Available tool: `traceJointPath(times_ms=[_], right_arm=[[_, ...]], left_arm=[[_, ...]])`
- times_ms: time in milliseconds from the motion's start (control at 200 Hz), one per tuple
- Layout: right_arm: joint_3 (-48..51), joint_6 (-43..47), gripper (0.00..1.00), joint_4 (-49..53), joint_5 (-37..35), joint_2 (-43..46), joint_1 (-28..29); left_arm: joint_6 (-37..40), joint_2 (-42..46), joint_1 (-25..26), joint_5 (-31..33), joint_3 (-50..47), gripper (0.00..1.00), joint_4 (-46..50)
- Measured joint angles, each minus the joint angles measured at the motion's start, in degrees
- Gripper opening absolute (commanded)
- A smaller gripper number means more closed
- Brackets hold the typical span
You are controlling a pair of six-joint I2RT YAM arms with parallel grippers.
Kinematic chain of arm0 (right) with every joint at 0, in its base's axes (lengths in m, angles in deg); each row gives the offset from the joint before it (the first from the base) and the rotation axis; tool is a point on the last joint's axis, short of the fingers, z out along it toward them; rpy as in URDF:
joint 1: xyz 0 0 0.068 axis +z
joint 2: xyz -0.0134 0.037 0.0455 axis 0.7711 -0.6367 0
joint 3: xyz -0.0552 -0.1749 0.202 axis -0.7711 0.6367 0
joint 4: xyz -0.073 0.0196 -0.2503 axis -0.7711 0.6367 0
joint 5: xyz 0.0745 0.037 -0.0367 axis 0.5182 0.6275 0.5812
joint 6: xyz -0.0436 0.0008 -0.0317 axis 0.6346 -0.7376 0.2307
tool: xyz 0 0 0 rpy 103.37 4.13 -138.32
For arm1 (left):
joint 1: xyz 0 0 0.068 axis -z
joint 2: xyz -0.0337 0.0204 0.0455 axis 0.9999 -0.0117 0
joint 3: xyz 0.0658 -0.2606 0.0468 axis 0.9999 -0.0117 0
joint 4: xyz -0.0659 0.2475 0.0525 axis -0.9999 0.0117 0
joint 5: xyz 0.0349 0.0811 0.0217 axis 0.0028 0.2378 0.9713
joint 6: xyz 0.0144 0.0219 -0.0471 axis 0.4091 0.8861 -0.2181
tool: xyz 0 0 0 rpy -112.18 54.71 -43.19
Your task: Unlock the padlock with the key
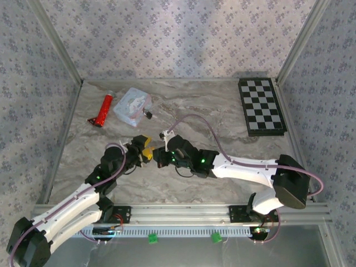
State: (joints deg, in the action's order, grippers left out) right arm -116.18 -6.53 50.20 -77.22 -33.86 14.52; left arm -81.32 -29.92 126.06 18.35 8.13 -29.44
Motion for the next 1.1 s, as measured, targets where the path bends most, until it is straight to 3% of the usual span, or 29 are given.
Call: traceJointPath(times_ms=[220,405,670,1099], right_arm=[[0.3,0.0,0.01,0.0,0.1,0.0,-0.1],[0.3,0.0,0.01,-0.1,0.1,0.0,-0.1],[0.3,0.9,0.00,1.5,-0.5,0.8,-0.7],[-2.0,1.1,0.00,-0.5,0.7,0.4,-1.4]], left_arm=[[0.9,0.1,0.0,-0.2,0.0,0.41,0.9],[1.2,0.5,0.0,-0.2,0.0,0.38,1.4],[1.9,1.3,-0.3,-1.6,0.3,0.60,6.0],[1.3,1.4,0.1,-3.0,0.3,0.62,8.7]])
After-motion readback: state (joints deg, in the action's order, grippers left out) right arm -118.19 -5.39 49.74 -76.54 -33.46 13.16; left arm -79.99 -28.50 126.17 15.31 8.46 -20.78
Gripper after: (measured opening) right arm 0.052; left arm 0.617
